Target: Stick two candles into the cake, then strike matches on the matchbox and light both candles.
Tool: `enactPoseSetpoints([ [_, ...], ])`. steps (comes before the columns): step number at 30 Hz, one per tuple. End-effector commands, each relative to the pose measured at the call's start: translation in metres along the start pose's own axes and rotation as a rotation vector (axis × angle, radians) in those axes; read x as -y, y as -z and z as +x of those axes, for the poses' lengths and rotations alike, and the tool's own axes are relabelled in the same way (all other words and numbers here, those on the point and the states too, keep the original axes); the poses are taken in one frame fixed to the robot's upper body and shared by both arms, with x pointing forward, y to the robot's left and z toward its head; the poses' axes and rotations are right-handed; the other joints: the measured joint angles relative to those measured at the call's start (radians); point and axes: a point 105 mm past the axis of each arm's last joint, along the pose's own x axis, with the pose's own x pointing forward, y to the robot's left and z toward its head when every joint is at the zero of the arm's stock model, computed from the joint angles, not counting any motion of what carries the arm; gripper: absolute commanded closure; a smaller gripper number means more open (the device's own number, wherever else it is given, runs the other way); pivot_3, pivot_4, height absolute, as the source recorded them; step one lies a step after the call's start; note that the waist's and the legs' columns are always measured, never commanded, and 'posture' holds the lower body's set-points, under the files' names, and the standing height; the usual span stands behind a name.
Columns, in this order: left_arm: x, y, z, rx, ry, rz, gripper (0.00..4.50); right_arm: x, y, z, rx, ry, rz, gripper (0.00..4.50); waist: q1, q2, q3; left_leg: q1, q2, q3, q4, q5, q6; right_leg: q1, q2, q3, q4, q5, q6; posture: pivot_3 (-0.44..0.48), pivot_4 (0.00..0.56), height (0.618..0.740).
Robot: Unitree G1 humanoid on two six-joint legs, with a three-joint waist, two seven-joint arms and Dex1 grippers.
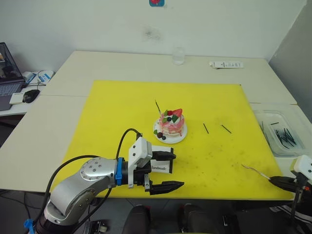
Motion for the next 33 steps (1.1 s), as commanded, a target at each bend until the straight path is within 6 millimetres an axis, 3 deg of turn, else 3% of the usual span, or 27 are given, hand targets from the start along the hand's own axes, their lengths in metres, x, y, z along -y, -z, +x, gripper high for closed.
enactPoseSetpoints([
  [1, 0.006, -0.008, 0.003, 0.025, 0.023, 0.038, 0.00, 0.000, -0.003, -0.002, -0.008, -0.018, 0.012, 4.49, 0.000, 0.000, 0.000, 0.000, 0.000, 0.000, 0.000, 0.000, 0.000, 0.000, 0.000, 0.000, 0.000, 0.000, 0.000, 0.000, 0.150, 0.740],
  [4, 0.007, -0.008, 0.003, 0.022, 0.028, 0.042, 0.00, 0.002, -0.006, -0.003, -0.004, -0.011, 0.003, 3.88, 0.000, 0.000, 0.000, 0.000, 0.000, 0.000, 0.000, 0.000, 0.000, 0.000, 0.000, 0.000, 0.000, 0.000, 0.000, 0.000, 0.150, 0.740],
  [9, 0.008, -0.008, 0.004, 0.020, 0.029, 0.048, 0.00, 0.010, -0.015, -0.011, -0.008, 0.022, -0.046, 2.19, 0.000, 0.000, 0.000, 0.000, 0.000, 0.000, 0.000, 0.000, 0.000, 0.000, 0.000, 0.000, 0.000, 0.000, 0.000, 0.000, 0.150, 0.740],
  [14, 0.012, -0.010, 0.004, -0.008, 0.058, 0.124, 0.00, 0.009, -0.040, -0.024, -0.029, 0.015, -0.109, 2.19, 0.000, 0.001, -0.001, 0.000, 0.000, 0.000, 0.000, 0.000, 0.000, 0.000, 0.000, 0.000, 0.000, 0.000, 0.000, 0.000, 0.150, 0.740],
  [21, 0.017, -0.020, 0.013, -0.008, 0.110, 0.343, 0.00, 0.005, -0.055, -0.011, -0.243, 0.017, -0.138, 2.19, -0.001, 0.001, 0.000, 0.000, 0.000, 0.000, 0.000, 0.000, 0.000, 0.000, 0.001, 0.001, 0.000, 0.000, 0.000, 0.000, 0.150, 0.740],
  [33, 0.027, -0.024, 0.024, 0.028, 0.151, 0.422, 0.00, 0.009, -0.050, 0.005, -0.401, -0.016, -0.140, 2.19, 0.000, 0.000, 0.000, -0.002, 0.000, 0.000, 0.000, 0.000, 0.000, -0.001, 0.000, 0.000, -0.001, 0.000, 0.001, 0.000, 0.150, 0.740],
])
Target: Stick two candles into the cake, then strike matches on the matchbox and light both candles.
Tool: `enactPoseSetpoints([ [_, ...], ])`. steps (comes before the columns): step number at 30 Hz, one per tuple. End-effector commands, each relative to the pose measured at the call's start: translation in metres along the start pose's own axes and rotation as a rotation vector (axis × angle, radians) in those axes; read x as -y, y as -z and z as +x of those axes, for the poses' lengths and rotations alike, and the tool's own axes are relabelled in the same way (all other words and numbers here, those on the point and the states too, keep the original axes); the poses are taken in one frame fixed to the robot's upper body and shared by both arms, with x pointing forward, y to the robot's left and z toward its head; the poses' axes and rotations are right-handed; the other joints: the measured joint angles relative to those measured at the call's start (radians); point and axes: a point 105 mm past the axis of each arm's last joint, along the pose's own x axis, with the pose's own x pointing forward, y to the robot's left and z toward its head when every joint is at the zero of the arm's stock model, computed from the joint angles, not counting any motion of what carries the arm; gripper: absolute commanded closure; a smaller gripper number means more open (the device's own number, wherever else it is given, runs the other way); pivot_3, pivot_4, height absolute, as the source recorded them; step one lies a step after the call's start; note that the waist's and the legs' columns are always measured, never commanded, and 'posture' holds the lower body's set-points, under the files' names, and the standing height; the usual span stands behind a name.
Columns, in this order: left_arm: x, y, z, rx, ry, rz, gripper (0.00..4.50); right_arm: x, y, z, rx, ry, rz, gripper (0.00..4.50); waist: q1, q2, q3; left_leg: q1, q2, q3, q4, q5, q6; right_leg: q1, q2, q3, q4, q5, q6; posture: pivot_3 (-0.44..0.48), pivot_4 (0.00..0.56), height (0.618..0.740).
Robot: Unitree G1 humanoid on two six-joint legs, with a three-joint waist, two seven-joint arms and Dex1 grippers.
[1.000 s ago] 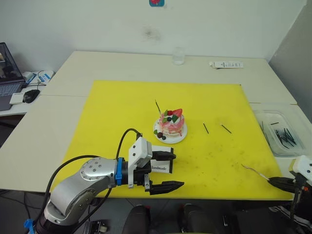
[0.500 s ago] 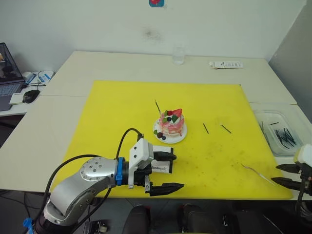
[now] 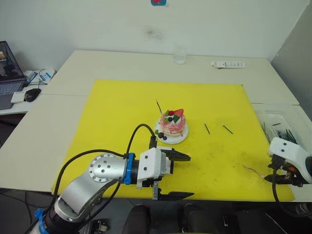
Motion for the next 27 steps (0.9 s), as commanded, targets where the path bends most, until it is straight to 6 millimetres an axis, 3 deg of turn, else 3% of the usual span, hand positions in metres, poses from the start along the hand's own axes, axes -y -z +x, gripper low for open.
enactPoseSetpoints([
  [1, 0.005, -0.013, 0.004, 0.042, 0.011, 0.051, 0.00, 0.006, -0.004, -0.002, -0.005, 0.031, -0.023, 2.19, 0.000, 0.000, 0.000, 0.000, 0.000, 0.000, 0.000, 0.000, 0.000, 0.000, 0.000, 0.000, 0.000, 0.000, 0.000, 0.000, 0.150, 0.740],
  [14, 0.004, -0.005, 0.004, 0.039, -0.001, 0.020, 0.00, 0.003, -0.008, 0.014, -0.008, -0.009, -0.033, 2.19, -0.001, 0.000, 0.000, 0.000, 0.000, 0.000, 0.000, 0.000, 0.000, 0.000, 0.000, 0.000, 0.001, 0.000, 0.000, 0.000, 0.150, 0.740],
  [17, 0.004, -0.001, 0.005, 0.034, -0.006, 0.019, 0.00, 0.003, -0.007, 0.017, -0.014, -0.016, -0.039, 2.79, -0.001, 0.000, 0.000, 0.001, 0.000, 0.000, 0.000, 0.000, 0.000, 0.000, 0.000, 0.000, 0.001, 0.000, 0.000, 0.000, 0.150, 0.740],
  [22, 0.004, 0.004, 0.004, 0.034, -0.010, 0.007, 0.00, 0.003, -0.009, 0.020, -0.011, -0.023, -0.039, 4.48, -0.001, 0.000, 0.000, 0.001, 0.000, 0.000, 0.001, 0.000, 0.000, 0.000, 0.000, 0.000, 0.001, 0.000, 0.000, 0.000, 0.150, 0.740],
  [27, 0.005, 0.005, 0.002, 0.053, -0.005, -0.021, 0.00, 0.007, -0.015, 0.012, 0.016, -0.021, -0.036, 4.48, -0.001, 0.000, 0.000, 0.001, 0.001, 0.000, 0.000, 0.000, 0.000, 0.000, 0.000, 0.000, 0.001, 0.000, 0.000, 0.000, 0.150, 0.740],
])
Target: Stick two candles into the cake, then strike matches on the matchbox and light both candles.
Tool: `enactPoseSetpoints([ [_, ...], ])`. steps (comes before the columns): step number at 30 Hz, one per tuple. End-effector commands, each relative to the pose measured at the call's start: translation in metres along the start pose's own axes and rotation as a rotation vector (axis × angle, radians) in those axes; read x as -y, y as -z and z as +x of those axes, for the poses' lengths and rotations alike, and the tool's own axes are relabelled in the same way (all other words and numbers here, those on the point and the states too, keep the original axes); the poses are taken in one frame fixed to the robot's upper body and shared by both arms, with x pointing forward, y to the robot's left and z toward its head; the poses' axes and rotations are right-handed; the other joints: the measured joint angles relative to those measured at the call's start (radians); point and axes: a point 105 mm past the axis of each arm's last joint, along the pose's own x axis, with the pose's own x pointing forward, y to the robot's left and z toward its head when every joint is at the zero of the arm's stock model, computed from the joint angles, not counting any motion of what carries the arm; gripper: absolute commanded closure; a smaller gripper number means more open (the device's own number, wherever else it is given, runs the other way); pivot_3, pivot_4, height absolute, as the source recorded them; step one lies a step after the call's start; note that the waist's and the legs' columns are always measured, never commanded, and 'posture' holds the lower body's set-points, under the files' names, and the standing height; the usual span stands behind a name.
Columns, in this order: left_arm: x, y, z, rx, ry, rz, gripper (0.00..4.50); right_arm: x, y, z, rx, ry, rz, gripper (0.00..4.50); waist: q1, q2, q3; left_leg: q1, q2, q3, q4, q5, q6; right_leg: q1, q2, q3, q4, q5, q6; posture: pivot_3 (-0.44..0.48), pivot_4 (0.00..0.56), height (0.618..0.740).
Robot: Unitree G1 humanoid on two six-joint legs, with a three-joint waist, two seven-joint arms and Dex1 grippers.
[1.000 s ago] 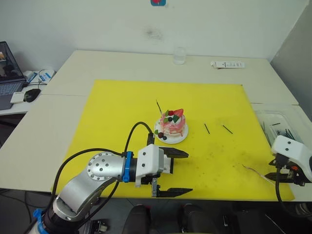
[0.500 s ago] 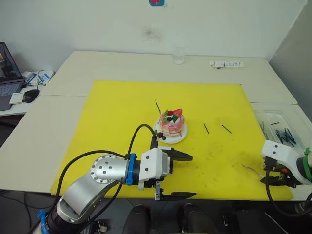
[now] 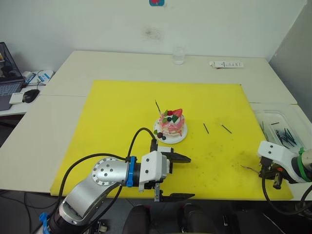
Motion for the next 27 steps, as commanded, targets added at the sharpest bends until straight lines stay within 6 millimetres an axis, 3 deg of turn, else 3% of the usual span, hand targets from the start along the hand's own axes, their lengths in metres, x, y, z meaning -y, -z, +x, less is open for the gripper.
enactPoseSetpoints([
  [1, -0.002, -0.007, -0.002, 0.048, -0.009, 0.006, 0.00, 0.005, -0.010, -0.013, 0.042, 0.009, -0.009, 4.48, 0.000, 0.000, 0.000, 0.000, 0.000, 0.000, 0.000, 0.000, 0.000, 0.000, 0.000, 0.000, 0.000, 0.000, 0.000, 0.000, 0.150, 0.740],
  [7, -0.014, -0.020, -0.014, 0.155, -0.096, -0.001, 0.00, 0.004, -0.038, -0.037, 0.191, -0.021, 0.001, 4.48, -0.001, 0.000, 0.000, 0.000, 0.000, 0.000, 0.000, 0.000, 0.000, 0.000, 0.000, 0.000, 0.001, 0.000, 0.000, 0.000, 0.150, 0.740],
  [11, -0.014, -0.030, -0.024, 0.197, -0.100, -0.035, 0.00, 0.002, -0.076, -0.053, 0.422, -0.025, -0.022, 4.48, -0.002, 0.000, 0.000, 0.000, 0.001, 0.000, 0.000, 0.000, 0.000, 0.000, 0.001, 0.000, 0.000, 0.000, 0.000, 0.000, 0.150, 0.740],
  [14, -0.017, -0.025, -0.032, 0.150, -0.125, -0.041, 0.00, 0.001, -0.111, -0.058, 0.644, -0.014, -0.038, 4.48, -0.004, 0.000, 0.000, 0.000, 0.001, 0.000, 0.000, 0.000, 0.000, 0.000, 0.002, 0.000, 0.001, 0.000, 0.000, 0.000, 0.150, 0.740],
  [19, -0.030, -0.020, -0.047, 0.081, -0.222, -0.009, 0.00, 0.003, -0.172, -0.059, 1.028, 0.081, -0.042, 4.48, -0.005, 0.000, 0.000, 0.000, 0.001, -0.001, 0.000, 0.000, 0.000, 0.000, 0.004, 0.000, 0.001, 0.000, 0.000, 0.000, 0.150, 0.740],
  [21, -0.034, -0.019, -0.050, 0.065, -0.243, 0.004, 0.00, 0.002, -0.195, -0.065, 1.267, 0.053, 0.013, 4.48, -0.005, -0.001, -0.001, 0.000, 0.001, -0.001, 0.000, 0.000, 0.000, -0.001, 0.004, 0.000, 0.001, 0.000, 0.000, 0.000, 0.150, 0.740],
  [27, -0.040, -0.023, -0.055, 0.072, -0.278, -0.011, 0.00, -0.009, -0.221, -0.047, 1.463, 0.029, 0.044, 4.48, -0.002, 0.000, 0.000, -0.002, 0.002, -0.001, -0.001, 0.000, 0.000, -0.001, 0.004, 0.000, 0.000, 0.000, 0.000, 0.000, 0.150, 0.740],
])
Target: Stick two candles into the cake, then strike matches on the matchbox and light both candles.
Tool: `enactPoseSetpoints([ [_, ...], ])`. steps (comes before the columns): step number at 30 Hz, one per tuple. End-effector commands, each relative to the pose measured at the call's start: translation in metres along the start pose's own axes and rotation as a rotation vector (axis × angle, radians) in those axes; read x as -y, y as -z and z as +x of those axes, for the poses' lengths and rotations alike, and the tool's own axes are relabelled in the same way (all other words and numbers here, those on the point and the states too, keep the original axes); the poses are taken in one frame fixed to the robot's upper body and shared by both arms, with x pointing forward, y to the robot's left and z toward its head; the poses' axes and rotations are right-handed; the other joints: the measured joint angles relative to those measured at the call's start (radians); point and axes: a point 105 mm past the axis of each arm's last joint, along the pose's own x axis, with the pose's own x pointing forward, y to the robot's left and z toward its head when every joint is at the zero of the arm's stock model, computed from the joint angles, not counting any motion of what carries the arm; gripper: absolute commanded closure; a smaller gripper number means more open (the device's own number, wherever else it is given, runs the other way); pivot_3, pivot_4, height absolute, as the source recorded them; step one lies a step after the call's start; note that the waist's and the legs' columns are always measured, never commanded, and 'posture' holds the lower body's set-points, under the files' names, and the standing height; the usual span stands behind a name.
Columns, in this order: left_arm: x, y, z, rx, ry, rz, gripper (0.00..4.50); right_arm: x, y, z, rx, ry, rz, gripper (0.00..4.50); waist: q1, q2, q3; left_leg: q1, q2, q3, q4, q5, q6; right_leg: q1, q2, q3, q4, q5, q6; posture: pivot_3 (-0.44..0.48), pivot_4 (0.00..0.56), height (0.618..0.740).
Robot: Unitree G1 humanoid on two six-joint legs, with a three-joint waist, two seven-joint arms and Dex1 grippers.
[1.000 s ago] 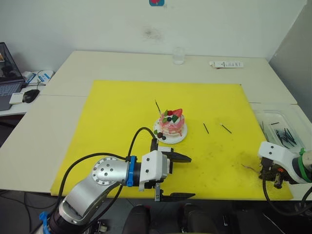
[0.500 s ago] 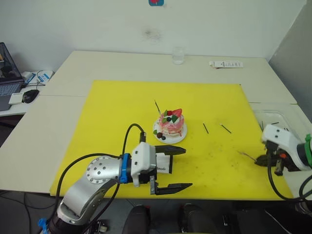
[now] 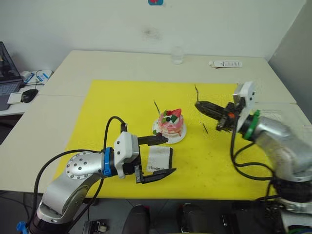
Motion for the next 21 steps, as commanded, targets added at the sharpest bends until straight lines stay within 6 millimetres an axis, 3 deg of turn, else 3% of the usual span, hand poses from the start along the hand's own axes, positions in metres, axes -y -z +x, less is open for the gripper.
enactPoseSetpoints([
  [1, -0.005, -0.010, -0.003, 0.020, -0.018, 0.015, 0.00, -0.006, -0.002, 0.010, 0.101, 0.004, -0.025, 4.48, -0.001, 0.000, 0.000, 0.000, 0.000, 0.001, 0.000, 0.000, 0.000, 0.000, 0.000, 0.001, 0.000, 0.000, 0.000, 0.000, 0.150, 0.740],
  [10, -0.018, -0.008, -0.014, 0.009, -0.081, -0.042, 0.00, -0.021, 0.018, 0.022, 0.142, -0.017, 0.018, 4.48, -0.002, 0.000, 0.000, 0.001, 0.000, 0.000, 0.000, 0.000, 0.000, 0.000, -0.001, 0.000, 0.002, 0.000, -0.001, 0.000, 0.150, 0.740],
  [21, -0.018, -0.006, -0.014, -0.011, -0.066, -0.042, 0.00, -0.014, 0.036, 0.029, 0.161, 0.034, 0.009, 4.48, -0.004, 0.000, 0.000, 0.001, 0.000, 0.001, 0.000, 0.000, 0.000, 0.000, -0.001, 0.000, 0.001, 0.000, -0.001, 0.000, 0.150, 0.740],
])
